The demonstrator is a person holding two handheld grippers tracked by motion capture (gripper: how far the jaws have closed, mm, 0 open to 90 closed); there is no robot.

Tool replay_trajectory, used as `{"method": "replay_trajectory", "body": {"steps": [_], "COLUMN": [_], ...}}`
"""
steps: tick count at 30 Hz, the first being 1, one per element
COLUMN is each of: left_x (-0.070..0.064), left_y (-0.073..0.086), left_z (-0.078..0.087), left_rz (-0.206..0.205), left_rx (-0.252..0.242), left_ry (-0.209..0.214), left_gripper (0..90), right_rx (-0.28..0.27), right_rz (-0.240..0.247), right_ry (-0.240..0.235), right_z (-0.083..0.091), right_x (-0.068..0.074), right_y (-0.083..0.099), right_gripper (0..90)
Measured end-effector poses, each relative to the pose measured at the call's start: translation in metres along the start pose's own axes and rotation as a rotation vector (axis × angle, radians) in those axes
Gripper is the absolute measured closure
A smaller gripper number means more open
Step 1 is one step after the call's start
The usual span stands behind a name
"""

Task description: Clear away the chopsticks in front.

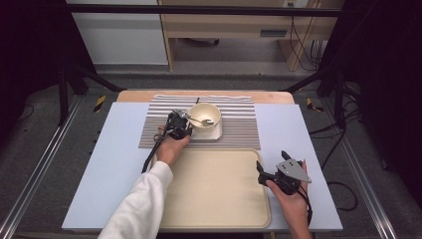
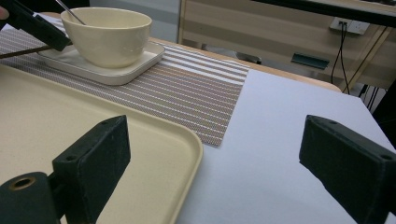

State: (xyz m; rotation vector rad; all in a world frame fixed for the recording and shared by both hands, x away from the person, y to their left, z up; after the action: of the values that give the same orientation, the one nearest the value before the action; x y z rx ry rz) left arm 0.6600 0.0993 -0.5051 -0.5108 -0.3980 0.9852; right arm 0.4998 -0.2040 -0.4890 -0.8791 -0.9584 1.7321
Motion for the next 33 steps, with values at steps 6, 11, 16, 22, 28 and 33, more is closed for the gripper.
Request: {"method": "replay_trajectory", "body": {"steps": [6,11,16,22,28,33], "left_x": [0.0008,0.0,-0.0004,-0.0002,-0.0005,-0.0006], "left_y": [0.0002,0.0007,0.0008,0.0003,0.0003,-0.0001], "left_z": [-0.001,-0.0021,-0.0032,-0.0035,-0.0031,-0.003], "left_rz": [0.028,0.039,0.058,0.082,0.108,0.128], "left_rx": [0.003,0.01,0.011,0.007,0.01,0.01], "left_ry": [0.012,0.017,0.025,0.035,0.041,0.038], "left_gripper": [73.3,75.2,76.0,77.2,79.4,80.3], "right_rx": [0.0,0.001,0.001,0.003,0.006,0.006], "right_rz": [0.002,0.002,0.001,0.004,0.006,0.006], "right_ry": [-0.001,-0.001,-0.001,-0.001,0.001,0.0], "right_z": [0.0,-0.0001,0.0,-0.0003,-0.0004,-0.0004], "right_x": [0.0,0.0,0.0,0.0,0.0007,0.0007], "right_y": [0.0001,0.0002,0.0002,0.0004,0.0006,0.0007], "right_gripper": [8.8,8.8,8.9,8.9,8.9,8.9]}}
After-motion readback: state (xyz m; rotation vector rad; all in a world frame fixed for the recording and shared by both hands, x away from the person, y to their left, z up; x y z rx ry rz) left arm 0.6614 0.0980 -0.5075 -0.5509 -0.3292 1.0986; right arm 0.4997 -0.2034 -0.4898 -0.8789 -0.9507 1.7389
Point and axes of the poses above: each handheld gripper's, and its own axes: z roughly backward along the jaws, y roughly out of its underside, x roughly to its left, the point moved 7 cm from there along -z, roughly forward along the jaws, and after that the axes turned 10 degrees about x, right-handed, at the moved point
